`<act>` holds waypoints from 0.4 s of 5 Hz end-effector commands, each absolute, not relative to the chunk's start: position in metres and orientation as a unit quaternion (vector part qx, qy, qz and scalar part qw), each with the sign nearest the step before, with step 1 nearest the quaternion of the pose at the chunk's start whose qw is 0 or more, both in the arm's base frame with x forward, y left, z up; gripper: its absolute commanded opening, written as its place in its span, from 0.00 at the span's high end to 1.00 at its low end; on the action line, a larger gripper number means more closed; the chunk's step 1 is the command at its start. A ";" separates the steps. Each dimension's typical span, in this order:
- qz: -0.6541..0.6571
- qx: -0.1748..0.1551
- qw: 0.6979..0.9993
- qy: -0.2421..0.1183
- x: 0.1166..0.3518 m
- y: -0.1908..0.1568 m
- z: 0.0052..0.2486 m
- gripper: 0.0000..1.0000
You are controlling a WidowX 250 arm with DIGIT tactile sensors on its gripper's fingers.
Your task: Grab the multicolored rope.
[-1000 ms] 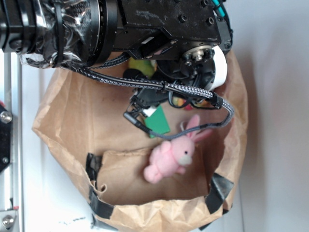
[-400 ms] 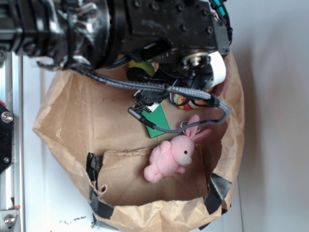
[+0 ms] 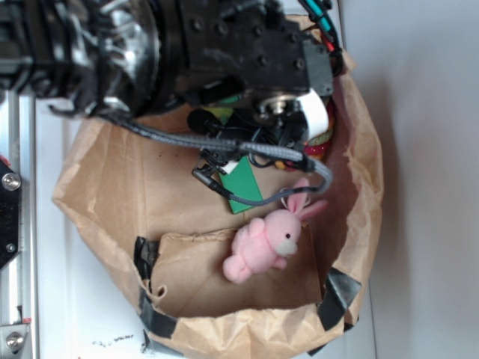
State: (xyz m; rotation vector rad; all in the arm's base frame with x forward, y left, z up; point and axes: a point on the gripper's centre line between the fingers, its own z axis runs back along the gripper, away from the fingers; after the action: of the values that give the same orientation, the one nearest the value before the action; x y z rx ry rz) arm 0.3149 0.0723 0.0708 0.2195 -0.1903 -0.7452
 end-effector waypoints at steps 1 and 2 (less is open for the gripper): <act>-0.367 0.124 0.916 -0.107 0.322 0.071 0.078 0.00; -0.363 0.132 0.917 -0.102 0.328 0.073 0.072 0.00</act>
State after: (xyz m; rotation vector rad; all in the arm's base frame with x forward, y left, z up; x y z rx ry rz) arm 0.3179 0.0727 0.0554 0.2388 -0.1578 -0.7478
